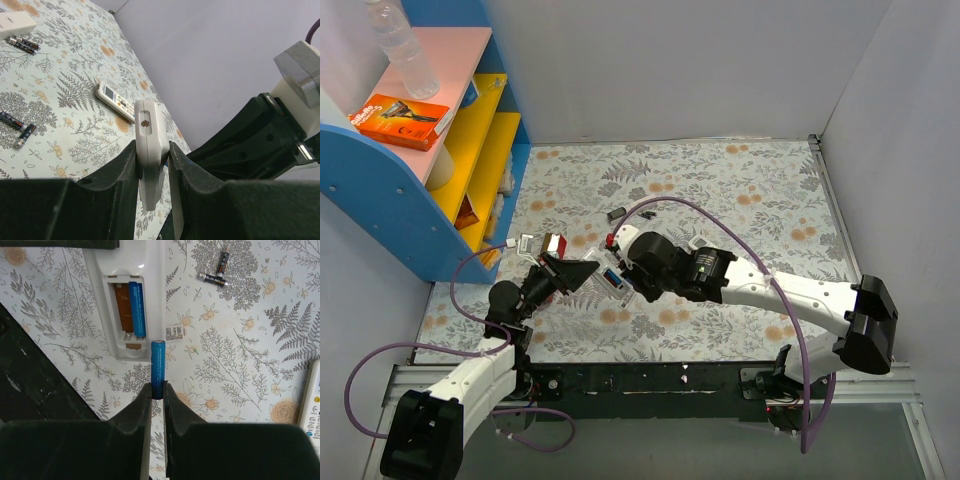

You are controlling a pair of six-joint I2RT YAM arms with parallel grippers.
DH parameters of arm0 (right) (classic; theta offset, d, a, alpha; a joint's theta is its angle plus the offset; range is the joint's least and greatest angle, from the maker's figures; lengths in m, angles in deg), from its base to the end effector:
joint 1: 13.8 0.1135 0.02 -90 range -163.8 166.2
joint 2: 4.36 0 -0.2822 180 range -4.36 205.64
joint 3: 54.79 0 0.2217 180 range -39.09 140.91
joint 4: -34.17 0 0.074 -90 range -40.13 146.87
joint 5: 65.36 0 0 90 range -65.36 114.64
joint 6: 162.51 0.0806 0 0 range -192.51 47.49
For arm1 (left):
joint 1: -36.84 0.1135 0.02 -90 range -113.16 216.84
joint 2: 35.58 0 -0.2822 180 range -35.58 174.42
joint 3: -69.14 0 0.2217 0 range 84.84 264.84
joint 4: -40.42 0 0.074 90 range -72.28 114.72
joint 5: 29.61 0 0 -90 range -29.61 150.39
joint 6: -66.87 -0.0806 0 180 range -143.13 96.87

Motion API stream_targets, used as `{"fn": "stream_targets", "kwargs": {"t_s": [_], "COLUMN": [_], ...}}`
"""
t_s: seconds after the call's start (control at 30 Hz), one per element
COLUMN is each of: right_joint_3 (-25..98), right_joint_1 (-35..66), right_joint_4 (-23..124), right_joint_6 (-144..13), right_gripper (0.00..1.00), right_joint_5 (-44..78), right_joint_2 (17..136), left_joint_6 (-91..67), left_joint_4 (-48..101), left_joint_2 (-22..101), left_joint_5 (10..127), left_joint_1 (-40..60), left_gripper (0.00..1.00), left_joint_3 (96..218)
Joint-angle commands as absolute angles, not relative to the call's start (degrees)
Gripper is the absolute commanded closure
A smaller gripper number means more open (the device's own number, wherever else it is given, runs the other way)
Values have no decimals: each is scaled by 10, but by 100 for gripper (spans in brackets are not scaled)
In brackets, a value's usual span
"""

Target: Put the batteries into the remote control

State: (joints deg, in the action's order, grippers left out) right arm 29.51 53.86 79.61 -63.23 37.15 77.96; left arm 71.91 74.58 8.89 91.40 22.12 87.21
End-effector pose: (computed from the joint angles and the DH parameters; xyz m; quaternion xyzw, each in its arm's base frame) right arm 0.1358 0.2844 0.2958 -0.4078 0.8182 0.1659 0.3697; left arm 0.1432 -0.0806 0.2319 -0.2548 0.6142 -0.6949 0.2738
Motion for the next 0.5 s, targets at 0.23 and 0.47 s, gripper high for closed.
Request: {"fn": "stream_targets", "kwargs": {"t_s": [0.23,0.47], "right_joint_3": [373,402], "right_joint_1": [556,556], "right_joint_4": [807,831], "right_joint_6": [-635,-635], "right_gripper": [99,99], "right_joint_5": [351,333], "right_joint_2": [804,840], "left_joint_6": [727,746], "left_joint_4": [765,799], "left_joint_2": [97,110], "left_joint_5": [911,919], "left_joint_1": [223,223], "left_gripper": [100,100], "left_joint_3": [816,809]}}
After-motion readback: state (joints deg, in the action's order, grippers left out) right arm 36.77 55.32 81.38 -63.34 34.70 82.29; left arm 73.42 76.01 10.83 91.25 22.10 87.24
